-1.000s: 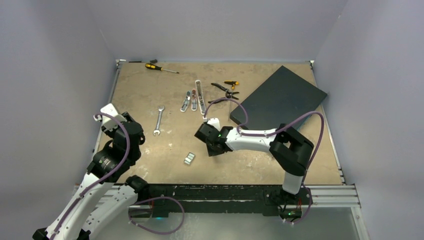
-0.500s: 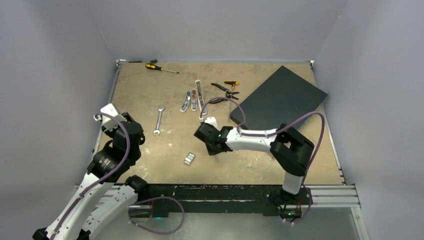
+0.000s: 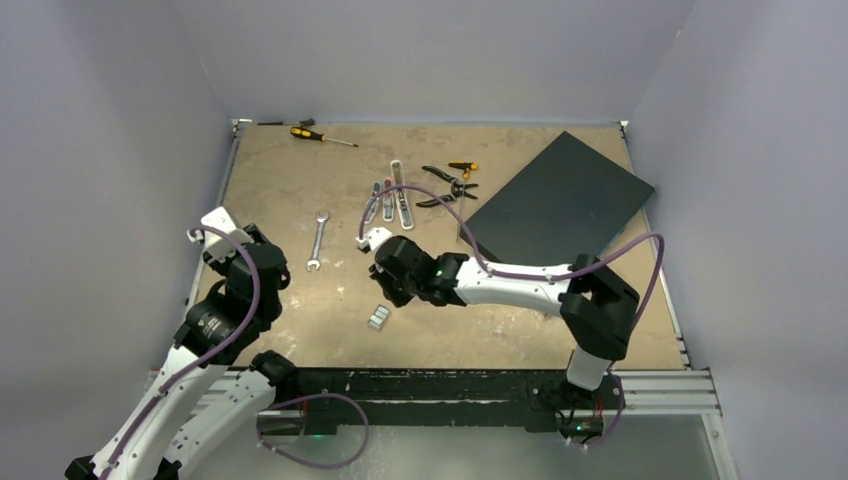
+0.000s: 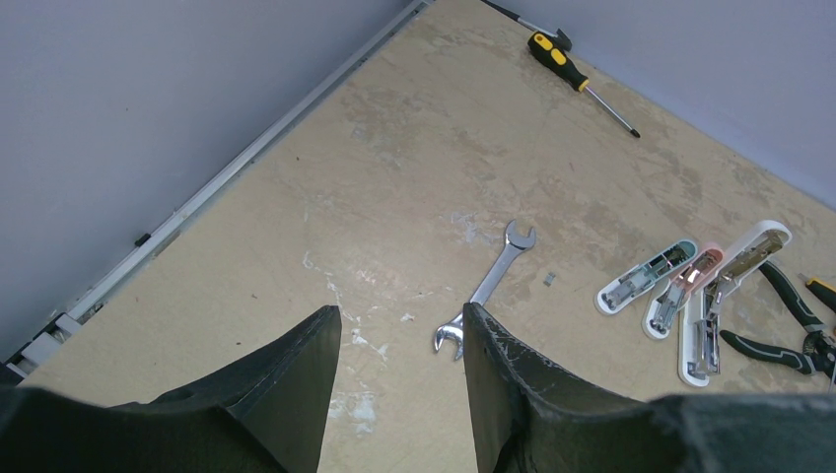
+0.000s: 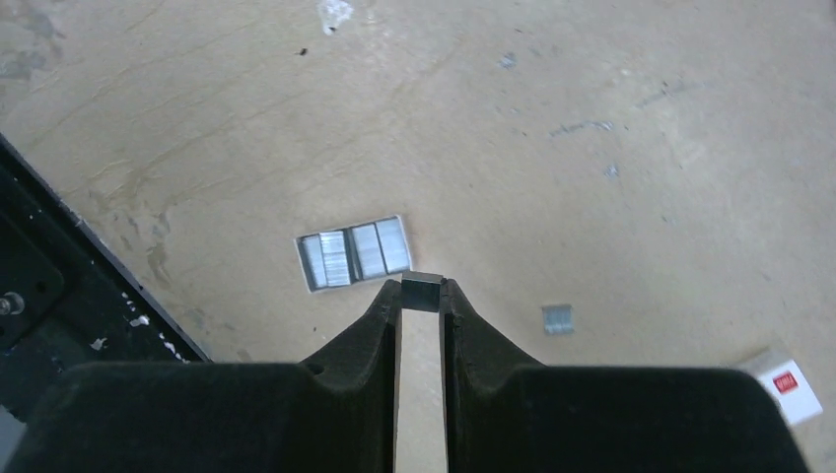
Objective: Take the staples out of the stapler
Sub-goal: Place the staple in the staple box, then adjust the staple in the staple box.
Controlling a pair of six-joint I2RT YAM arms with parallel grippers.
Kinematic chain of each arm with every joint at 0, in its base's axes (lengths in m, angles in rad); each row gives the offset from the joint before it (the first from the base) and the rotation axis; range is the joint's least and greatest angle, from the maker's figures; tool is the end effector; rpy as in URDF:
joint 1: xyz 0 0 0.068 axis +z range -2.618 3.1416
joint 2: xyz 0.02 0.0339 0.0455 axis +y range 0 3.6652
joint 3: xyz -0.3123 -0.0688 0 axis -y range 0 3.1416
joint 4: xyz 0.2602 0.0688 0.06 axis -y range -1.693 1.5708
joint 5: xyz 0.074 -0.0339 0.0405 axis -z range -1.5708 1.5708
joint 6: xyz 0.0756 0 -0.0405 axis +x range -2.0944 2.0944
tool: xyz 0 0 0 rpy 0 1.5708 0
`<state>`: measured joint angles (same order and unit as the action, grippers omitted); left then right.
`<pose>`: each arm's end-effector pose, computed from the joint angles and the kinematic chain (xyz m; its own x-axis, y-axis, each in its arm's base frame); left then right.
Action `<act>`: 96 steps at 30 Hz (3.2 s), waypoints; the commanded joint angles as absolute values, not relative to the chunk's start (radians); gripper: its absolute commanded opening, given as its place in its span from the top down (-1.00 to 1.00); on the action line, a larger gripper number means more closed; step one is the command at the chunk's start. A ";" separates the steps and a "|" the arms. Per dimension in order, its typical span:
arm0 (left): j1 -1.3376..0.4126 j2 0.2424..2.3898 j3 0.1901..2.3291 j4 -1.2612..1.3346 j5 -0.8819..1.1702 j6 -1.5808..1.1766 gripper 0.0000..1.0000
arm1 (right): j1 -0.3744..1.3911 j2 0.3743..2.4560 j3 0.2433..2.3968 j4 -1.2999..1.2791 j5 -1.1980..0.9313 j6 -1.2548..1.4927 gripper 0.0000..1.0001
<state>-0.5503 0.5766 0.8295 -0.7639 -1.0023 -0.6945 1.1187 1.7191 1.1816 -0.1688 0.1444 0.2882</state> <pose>0.1144 0.0045 0.3509 -0.0995 -0.3432 -0.9340 -0.5319 0.8116 -0.2416 0.1992 0.3853 0.2441 -0.5113 -0.4089 -0.7559 -0.7270 0.6748 0.1267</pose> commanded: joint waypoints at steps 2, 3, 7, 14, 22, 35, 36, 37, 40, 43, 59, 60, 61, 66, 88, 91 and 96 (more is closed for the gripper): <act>-0.549 0.584 0.842 -0.735 -1.009 -0.680 0.06 | 1.149 1.796 1.257 -0.137 0.067 0.165 0.78; -0.549 0.583 0.843 -0.735 -1.009 -0.680 0.05 | 1.151 1.805 1.262 -0.138 0.065 0.163 0.78; -0.548 0.583 0.842 -0.735 -1.009 -0.680 0.05 | 1.152 1.828 1.277 -0.133 0.057 0.149 0.77; -0.549 0.583 0.841 -0.735 -1.009 -0.678 0.05 | 1.163 1.869 1.298 -0.143 0.025 0.118 0.76; -0.548 0.584 0.842 -0.733 -1.008 -0.679 0.05 | 1.174 1.895 1.308 -0.160 0.057 0.101 0.73; -0.549 0.586 0.841 -0.732 -1.006 -0.676 0.05 | 1.180 1.915 1.310 -0.185 0.089 0.083 0.69; -0.549 0.586 0.841 -0.732 -1.006 -0.675 0.05 | 1.180 1.916 1.311 -0.187 0.088 0.083 0.69; -0.548 0.586 0.842 -0.732 -1.006 -0.675 0.05 | 1.181 1.917 1.311 -0.190 0.089 0.083 0.69; -0.550 0.586 0.841 -0.732 -1.005 -0.676 0.05 | 1.181 1.913 1.307 -0.193 0.089 0.083 0.68; -0.548 0.585 0.840 -0.730 -1.005 -0.676 0.05 | 1.182 1.905 1.303 -0.194 0.087 0.083 0.67; -0.548 0.585 0.840 -0.730 -1.005 -0.676 0.05 | 1.183 1.877 1.301 -0.192 0.081 0.086 0.46; -0.549 0.584 0.840 -0.730 -1.004 -0.676 0.05 | 1.182 1.875 1.301 -0.193 0.081 0.088 0.46; -0.548 0.584 0.841 -0.730 -1.005 -0.675 0.05 | 1.182 1.872 1.302 -0.195 0.083 0.088 0.45; -0.549 0.583 0.841 -0.730 -1.005 -0.675 0.05 | 1.183 1.852 1.308 -0.192 0.102 0.098 0.36; -0.548 0.583 0.839 -0.730 -1.005 -0.674 0.05 | 1.123 1.830 1.295 -0.159 0.097 0.208 0.84; -0.549 0.583 0.840 -0.730 -1.005 -0.674 0.05 | 1.126 1.860 1.303 -0.146 0.041 0.197 1.00; -0.549 0.584 0.840 -0.730 -1.005 -0.675 0.04 | 1.132 1.887 1.302 -0.141 0.017 0.193 1.00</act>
